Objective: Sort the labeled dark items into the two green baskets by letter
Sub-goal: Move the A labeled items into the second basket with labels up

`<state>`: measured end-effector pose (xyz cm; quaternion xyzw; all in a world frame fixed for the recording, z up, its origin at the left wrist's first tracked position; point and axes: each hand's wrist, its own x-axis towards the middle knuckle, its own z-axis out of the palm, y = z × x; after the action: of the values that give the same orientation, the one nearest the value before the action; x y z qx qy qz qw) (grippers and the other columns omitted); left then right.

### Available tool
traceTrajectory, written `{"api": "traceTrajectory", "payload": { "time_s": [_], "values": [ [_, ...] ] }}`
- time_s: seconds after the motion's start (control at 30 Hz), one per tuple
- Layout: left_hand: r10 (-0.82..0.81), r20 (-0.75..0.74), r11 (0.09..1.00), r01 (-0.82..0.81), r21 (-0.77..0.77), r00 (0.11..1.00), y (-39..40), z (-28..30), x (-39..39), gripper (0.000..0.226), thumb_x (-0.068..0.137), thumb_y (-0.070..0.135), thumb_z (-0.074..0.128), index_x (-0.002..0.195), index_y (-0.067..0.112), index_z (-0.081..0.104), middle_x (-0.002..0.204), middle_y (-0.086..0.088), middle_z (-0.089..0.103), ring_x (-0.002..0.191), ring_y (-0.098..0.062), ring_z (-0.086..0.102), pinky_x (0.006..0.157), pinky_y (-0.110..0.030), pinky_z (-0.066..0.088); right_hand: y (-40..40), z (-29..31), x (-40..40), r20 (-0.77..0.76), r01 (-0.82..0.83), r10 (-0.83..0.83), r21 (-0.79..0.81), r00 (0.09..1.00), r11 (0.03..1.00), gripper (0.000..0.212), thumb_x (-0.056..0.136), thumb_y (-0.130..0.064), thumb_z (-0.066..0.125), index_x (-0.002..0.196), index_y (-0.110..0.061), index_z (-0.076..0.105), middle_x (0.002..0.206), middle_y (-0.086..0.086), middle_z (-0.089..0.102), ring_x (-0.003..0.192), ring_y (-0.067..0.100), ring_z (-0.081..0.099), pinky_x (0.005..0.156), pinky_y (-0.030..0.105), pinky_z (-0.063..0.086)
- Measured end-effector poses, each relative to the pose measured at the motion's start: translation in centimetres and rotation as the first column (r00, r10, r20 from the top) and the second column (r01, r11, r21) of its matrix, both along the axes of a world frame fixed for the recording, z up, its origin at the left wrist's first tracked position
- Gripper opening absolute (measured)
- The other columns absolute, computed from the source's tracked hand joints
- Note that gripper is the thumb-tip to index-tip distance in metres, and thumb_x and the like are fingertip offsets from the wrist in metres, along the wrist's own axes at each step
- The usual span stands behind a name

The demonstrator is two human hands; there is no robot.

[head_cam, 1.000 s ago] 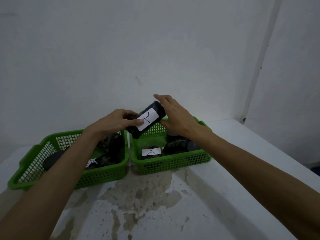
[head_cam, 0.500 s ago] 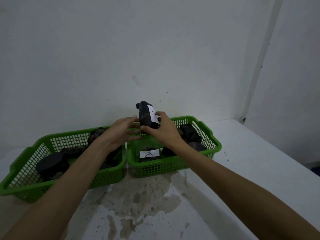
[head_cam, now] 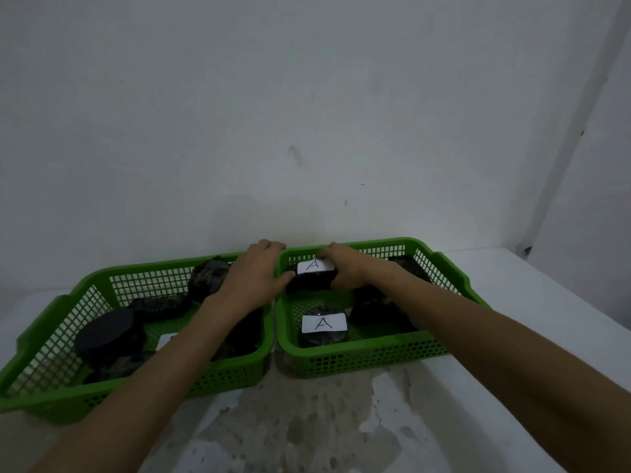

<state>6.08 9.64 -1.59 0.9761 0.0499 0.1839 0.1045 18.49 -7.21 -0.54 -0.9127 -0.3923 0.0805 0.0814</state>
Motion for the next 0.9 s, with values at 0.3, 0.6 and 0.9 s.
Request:
{"api": "traceTrajectory", "payload": {
  "time_s": [0.3, 0.6, 0.9],
  "values": [
    [-0.086, -0.138, 0.996, 0.089, 0.02, 0.987, 0.1, -0.9, 1.2, 0.069, 0.092, 0.056, 0.052, 0.147, 0.018, 0.039, 0.151, -0.004, 0.042, 0.136, -0.022, 0.042, 0.11, -0.04, 0.036, 1.1, -2.5, 3.1, 0.04, -0.018, 0.022, -0.108, 0.999, 0.994, 0.069, 0.083, -0.013, 0.073, 0.145, -0.012, 0.042, 0.138, 0.016, 0.046, 0.127, 0.034, 0.046, 0.104, 0.04, 0.041],
    [-0.122, -0.165, 0.986, 0.138, 0.091, 0.979, -1.7, 0.1, 1.6, 0.062, 0.091, 0.051, 0.058, 0.141, 0.016, 0.046, 0.14, -0.005, 0.052, 0.127, -0.023, 0.049, 0.102, -0.038, 0.041, -1.0, -1.7, 2.9, 0.062, -0.033, 0.031, 0.031, 0.998, 0.999, 0.082, 0.082, -0.019, 0.079, 0.151, -0.012, 0.035, 0.147, 0.014, 0.044, 0.135, 0.03, 0.044, 0.109, 0.037, 0.038],
    [-0.268, -0.294, 0.959, 0.282, 0.005, 0.917, -8.4, -0.1, 4.3, 0.057, 0.08, 0.046, 0.074, 0.129, 0.021, 0.057, 0.125, -0.003, 0.061, 0.112, -0.021, 0.058, 0.091, -0.041, 0.051, -8.5, 1.2, 1.8, 0.164, -0.011, -0.045, 0.321, 0.985, 0.947, 0.05, 0.09, -0.021, 0.068, 0.137, -0.013, 0.054, 0.128, 0.009, 0.06, 0.119, 0.023, 0.055, 0.102, 0.032, 0.041]
  ]
}}
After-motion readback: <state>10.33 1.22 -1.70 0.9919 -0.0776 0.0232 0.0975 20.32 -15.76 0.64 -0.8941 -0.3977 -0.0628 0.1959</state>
